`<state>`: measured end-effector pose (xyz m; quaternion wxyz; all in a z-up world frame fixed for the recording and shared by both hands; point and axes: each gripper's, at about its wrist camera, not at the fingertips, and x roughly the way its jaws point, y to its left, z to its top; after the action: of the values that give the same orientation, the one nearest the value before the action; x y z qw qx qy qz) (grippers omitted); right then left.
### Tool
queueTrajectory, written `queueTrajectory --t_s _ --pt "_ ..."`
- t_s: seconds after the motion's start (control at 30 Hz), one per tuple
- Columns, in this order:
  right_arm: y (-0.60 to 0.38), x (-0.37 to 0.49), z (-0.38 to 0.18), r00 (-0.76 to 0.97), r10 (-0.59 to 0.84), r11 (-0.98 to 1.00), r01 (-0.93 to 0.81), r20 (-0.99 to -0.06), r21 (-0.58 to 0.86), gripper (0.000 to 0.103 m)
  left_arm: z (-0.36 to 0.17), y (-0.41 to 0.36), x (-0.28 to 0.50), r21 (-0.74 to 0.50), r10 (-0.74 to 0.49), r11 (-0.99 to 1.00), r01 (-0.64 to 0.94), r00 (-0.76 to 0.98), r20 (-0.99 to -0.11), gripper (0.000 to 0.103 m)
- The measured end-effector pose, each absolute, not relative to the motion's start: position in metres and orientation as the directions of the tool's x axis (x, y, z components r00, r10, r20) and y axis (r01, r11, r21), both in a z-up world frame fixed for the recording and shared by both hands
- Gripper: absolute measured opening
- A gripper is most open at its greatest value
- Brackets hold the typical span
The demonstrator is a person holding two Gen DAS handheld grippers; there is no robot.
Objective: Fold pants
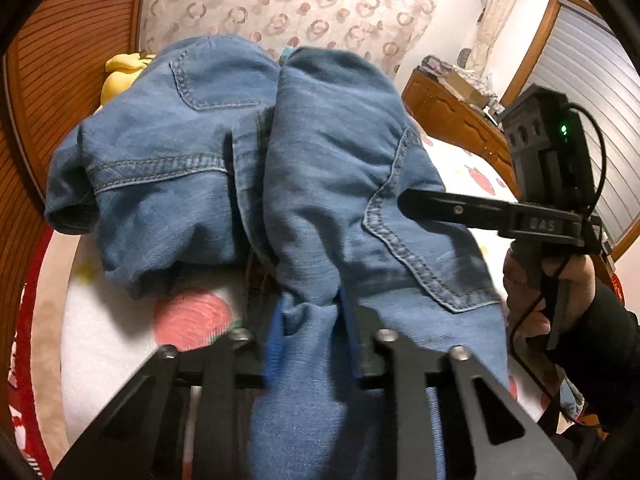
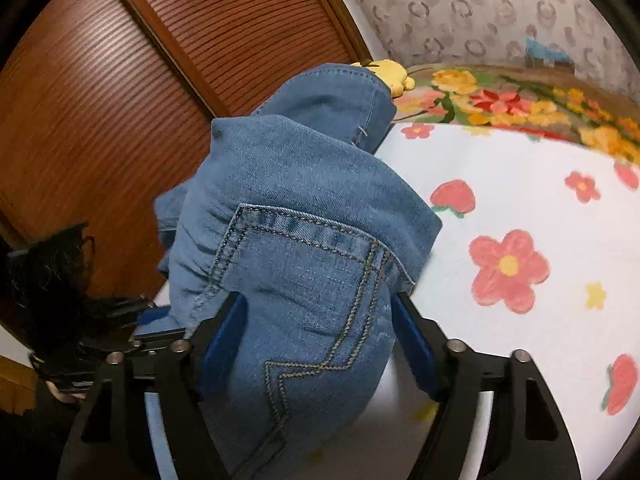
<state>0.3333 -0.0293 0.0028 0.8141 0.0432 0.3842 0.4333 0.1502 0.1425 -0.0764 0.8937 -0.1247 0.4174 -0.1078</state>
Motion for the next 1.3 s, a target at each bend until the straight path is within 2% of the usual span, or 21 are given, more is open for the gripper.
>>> queueTrajectory --t_s 0.07,0.1,0.13,0.3,0.43,0.63,0.87,1.0,1.17,1.23,1.3 --pt "-0.031 0.329 0.006 0.342 0.742 0.617 -0.685 -0.576 0.388 0.049 -0.072 0.138 0.145 -0.313 -0.300 0.945 0.096 0.638 -0.709 0.018" --pt "-0.032 0.326 0.011 0.347 0.747 0.611 -0.694 -0.567 0.380 0.036 -0.069 0.136 0.143 -0.315 -0.304 0.944 0.102 0.645 -0.701 0.018" --pt "-0.033 0.322 0.016 0.350 0.752 0.605 -0.703 -0.559 0.374 0.028 -0.065 0.134 0.141 -0.321 -0.312 0.941 0.110 0.651 -0.692 0.018" --pt "-0.025 0.296 0.063 0.396 0.766 0.580 -0.765 -0.507 0.279 0.020 -0.028 0.135 0.125 -0.340 -0.339 0.929 0.147 0.709 -0.619 0.016" --pt "-0.009 0.285 0.114 0.407 0.799 0.537 -0.815 -0.443 0.218 0.019 0.014 0.148 0.114 -0.323 -0.325 0.932 0.164 0.774 -0.543 0.015" --pt "0.045 0.288 0.184 0.385 0.841 0.461 -0.877 -0.380 0.133 0.018 0.076 0.190 0.101 -0.282 -0.235 0.952 0.118 0.873 -0.428 0.015" --pt "0.102 0.323 0.218 0.278 0.902 0.354 -0.914 -0.330 0.198 0.018 0.117 0.236 0.101 -0.213 -0.100 0.977 0.018 0.919 -0.382 0.015" --pt "0.127 0.366 0.197 0.266 0.901 0.360 -0.898 -0.342 0.251 0.018 0.109 0.258 0.133 -0.191 -0.064 0.981 -0.022 0.900 -0.432 0.015" --pt "0.140 0.438 0.141 0.329 0.831 0.486 -0.822 -0.448 0.298 0.022 0.050 0.266 0.208 -0.177 -0.076 0.984 -0.035 0.809 -0.582 0.015" --pt "0.141 0.460 0.122 0.388 0.768 0.567 -0.783 -0.510 0.257 0.036 0.023 0.264 0.233 -0.167 -0.072 0.985 -0.045 0.768 -0.636 0.015" --pt "0.141 0.478 0.108 0.423 0.718 0.619 -0.751 -0.553 0.230 0.043 0.000 0.263 0.256 -0.170 -0.076 0.984 -0.057 0.728 -0.682 0.016"
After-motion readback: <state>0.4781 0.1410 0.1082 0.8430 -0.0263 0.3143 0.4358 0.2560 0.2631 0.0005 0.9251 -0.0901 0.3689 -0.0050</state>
